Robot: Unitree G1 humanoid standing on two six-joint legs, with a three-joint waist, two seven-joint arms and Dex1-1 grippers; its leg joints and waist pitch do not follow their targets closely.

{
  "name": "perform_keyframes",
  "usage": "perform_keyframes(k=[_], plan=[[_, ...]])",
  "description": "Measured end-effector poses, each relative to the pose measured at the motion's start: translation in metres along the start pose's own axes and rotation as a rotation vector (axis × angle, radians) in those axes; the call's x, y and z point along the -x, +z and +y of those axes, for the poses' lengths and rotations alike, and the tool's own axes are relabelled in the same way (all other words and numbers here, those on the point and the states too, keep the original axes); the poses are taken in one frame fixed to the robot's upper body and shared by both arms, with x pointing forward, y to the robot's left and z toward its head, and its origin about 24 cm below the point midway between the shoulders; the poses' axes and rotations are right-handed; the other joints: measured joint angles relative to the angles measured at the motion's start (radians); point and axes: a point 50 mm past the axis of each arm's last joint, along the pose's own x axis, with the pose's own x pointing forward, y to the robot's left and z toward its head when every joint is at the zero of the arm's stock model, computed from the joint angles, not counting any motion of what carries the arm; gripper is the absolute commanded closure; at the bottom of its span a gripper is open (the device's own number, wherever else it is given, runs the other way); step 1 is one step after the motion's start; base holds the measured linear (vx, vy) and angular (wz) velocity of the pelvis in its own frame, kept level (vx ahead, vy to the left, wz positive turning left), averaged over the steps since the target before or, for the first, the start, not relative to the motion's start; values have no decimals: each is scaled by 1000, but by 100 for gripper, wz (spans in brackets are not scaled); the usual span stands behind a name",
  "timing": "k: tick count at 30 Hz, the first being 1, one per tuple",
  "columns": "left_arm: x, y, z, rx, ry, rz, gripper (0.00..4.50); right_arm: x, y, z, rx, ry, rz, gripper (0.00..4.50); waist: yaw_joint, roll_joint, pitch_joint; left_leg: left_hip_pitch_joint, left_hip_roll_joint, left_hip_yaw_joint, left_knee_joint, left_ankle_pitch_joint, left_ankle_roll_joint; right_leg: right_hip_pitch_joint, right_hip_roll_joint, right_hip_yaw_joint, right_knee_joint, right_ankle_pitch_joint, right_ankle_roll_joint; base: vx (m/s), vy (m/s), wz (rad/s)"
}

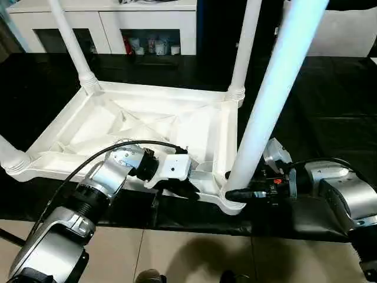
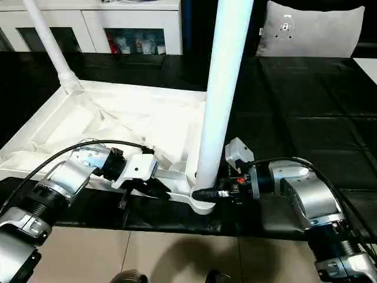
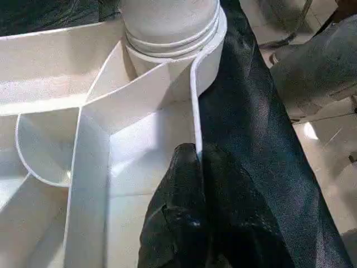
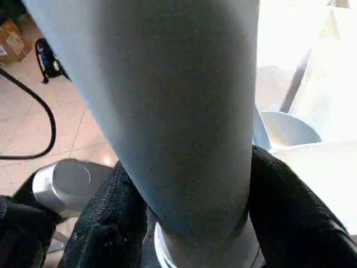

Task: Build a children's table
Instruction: Rotate leg to tighten

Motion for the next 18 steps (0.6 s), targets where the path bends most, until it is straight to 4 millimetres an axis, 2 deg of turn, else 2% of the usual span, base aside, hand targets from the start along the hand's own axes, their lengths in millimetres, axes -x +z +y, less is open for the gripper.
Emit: perform_keyframes(k=[4, 7, 9, 12, 16, 18], plan=[[1, 0, 1, 29, 8, -11, 450, 0, 0, 2, -21, -21, -16, 238, 0, 0, 0, 0, 0, 0, 0, 0, 0, 0, 0, 0, 0, 0, 0, 0, 0, 0], [1, 0, 2, 75, 39, -18, 450, -6, 2, 2, -46, -79, -45, 239, -6, 0, 0, 2, 0, 0, -1, 1, -2, 1, 0, 0, 0, 0, 0, 0, 0, 0], [3, -3, 5, 133, 118, 4, 450, -15, 1, -1, -82, -191, -72, 239, -18, 0, 0, 6, 1, 0, -1, 2, -4, 4, 1, 0, 0, 0, 0, 0, 0, 0], [1, -5, 10, 209, 214, 23, 450, -23, 2, -9, -128, -351, -102, 239, -49, 0, 0, 14, 0, 1, -2, -1, -8, 14, 2, -5, -9, 0, 1, 0, 0, 0], [-9, -2, 21, 318, 366, 35, 450, -36, 8, -25, -182, -614, -131, 240, -114, 2, 1, 13, 9, -7, -1, -1, -8, 25, 1, -22, -30, 3, 5, 0, 0, 0], [-17, 2, 25, 361, 430, 29, 450, -41, 11, -34, -218, -730, -151, 241, -141, 2, 1, 14, 10, -8, -2, -2, -7, 29, 1, -24, -36, 4, 6, 0, 0, 0]])
